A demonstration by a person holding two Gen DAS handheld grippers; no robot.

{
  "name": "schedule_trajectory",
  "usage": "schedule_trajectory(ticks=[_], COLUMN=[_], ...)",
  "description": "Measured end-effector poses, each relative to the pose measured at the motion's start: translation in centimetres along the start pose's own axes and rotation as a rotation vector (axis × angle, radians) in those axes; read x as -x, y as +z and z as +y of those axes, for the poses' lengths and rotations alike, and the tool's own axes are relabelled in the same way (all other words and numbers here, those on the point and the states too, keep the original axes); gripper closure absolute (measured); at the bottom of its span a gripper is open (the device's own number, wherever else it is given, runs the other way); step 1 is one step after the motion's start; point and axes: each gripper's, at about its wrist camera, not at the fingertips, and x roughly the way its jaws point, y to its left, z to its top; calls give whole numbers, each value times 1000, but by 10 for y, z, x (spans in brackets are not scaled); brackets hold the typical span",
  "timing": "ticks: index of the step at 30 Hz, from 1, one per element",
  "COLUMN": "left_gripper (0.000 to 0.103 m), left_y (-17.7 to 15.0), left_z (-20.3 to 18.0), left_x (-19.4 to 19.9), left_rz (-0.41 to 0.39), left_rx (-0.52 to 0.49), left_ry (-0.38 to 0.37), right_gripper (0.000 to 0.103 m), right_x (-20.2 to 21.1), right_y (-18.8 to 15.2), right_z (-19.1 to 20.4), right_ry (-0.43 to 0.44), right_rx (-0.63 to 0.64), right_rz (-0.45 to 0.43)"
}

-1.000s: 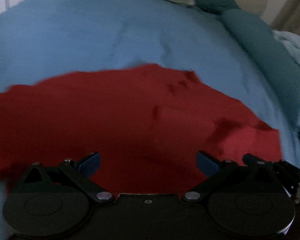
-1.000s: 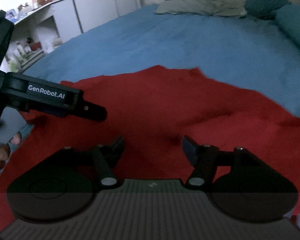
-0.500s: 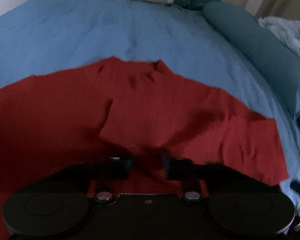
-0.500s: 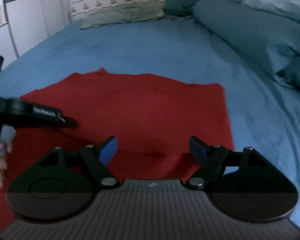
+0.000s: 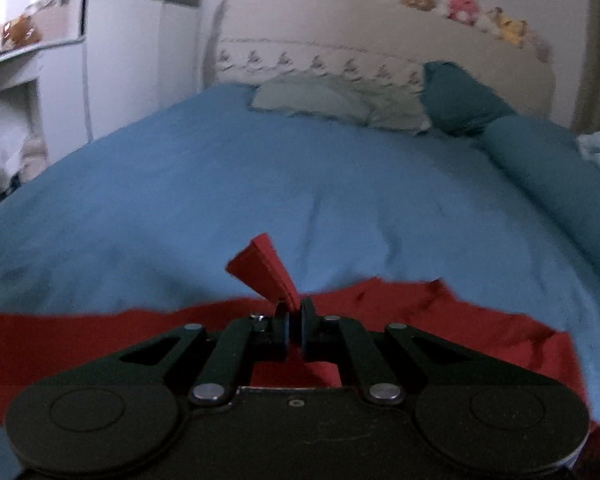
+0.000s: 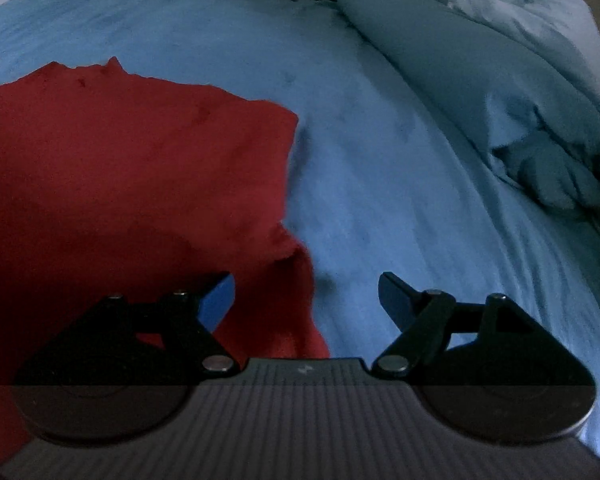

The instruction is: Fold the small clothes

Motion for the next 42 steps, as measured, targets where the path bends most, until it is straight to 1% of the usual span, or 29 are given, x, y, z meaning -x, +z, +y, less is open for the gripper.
schedule_trajectory(ticks=[3,6,7,9,10,12,13,14,15,16,18,19,20,21,22,23,24,26,27,29,30,31,32,33,36,37,39,40,42], left_gripper=[98,98,98,97,93,85,79,75,67,56,44,44,44,42,33,27,20,21,21,21,21,20,20,20,20,19,19,18,17], left_y=[-16,-31,-35,-43,-47,-58,-63,-68,-73,-75,-72,-70,-64,-59,-54,-50,-47,-47,-47,-46,-45,-46,-47,-49,-60,-62,-65,-66,-68], left_z=[11,17,18,22,24,26,29,31,34,37,41,41,40,37,34,28,22,15,12,7,5,4,4,6,12,14,16,15,15], left_x=[-4,-5,-2,0,1,-4,-6,-6,-2,3,15,21,28,31,30,26,16,1,-4,-11,-15,-20,-23,-26,-34,-34,-31,-32,-33], left_rz=[10,19,25,48,68,133,164,193,207,209,214,202,178,160,152,157,181,204,197,183,186,196,209,221,267,274,266,270,276], left_rx=[17,26,26,12,8,0,-5,-7,-6,-6,-24,-39,-55,-69,-89,-106,-114,-90,-80,-76,-77,-76,-76,-77,-86,-92,-123,-137,-152], left_ry=[17,19,17,19,23,35,46,59,71,79,133,155,158,143,116,86,46,-9,-26,-24,-20,-25,-36,-43,-38,-44,-55,-56,-54], right_gripper=[8,10,10,9,8,8,7,7,7,7,7,7,7,6,4,4,3,3,3,3,4,4,4,4,4,4,3,3,3], right_x=[-11,-14,-13,-15,-16,-17,-18,-18,-16,-13,-7,0,8,20,30,36,38,31,24,6,-5,-11,-9,-8,0,4,5,2,-15], right_y=[10,10,7,4,3,-1,-1,-1,0,2,7,12,15,20,25,31,36,44,45,39,32,25,20,19,29,34,53,63,83], right_z=[2,-6,-11,-24,-32,-47,-51,-54,-54,-54,-55,-54,-53,-52,-48,-41,-32,-9,-1,7,5,-3,-11,-15,-12,-14,-18,-16,-10], right_ry=[14,45,44,7,9,49,60,73,84,95,124,156,200,273,353,411,445,462,454,418,399,419,448,457,453,459,495,504,513], right_rx=[7,-9,-22,-56,-76,-122,-122,-108,-86,-57,1,32,50,54,51,48,48,50,45,0,-42,-100,-155,-180,-138,-136,-141,-140,-152], right_rz=[-16,-19,-18,4,20,39,48,51,50,51,56,55,40,10,-17,-37,-48,-33,-12,33,73,81,55,58,69,51,-18,-35,-40])
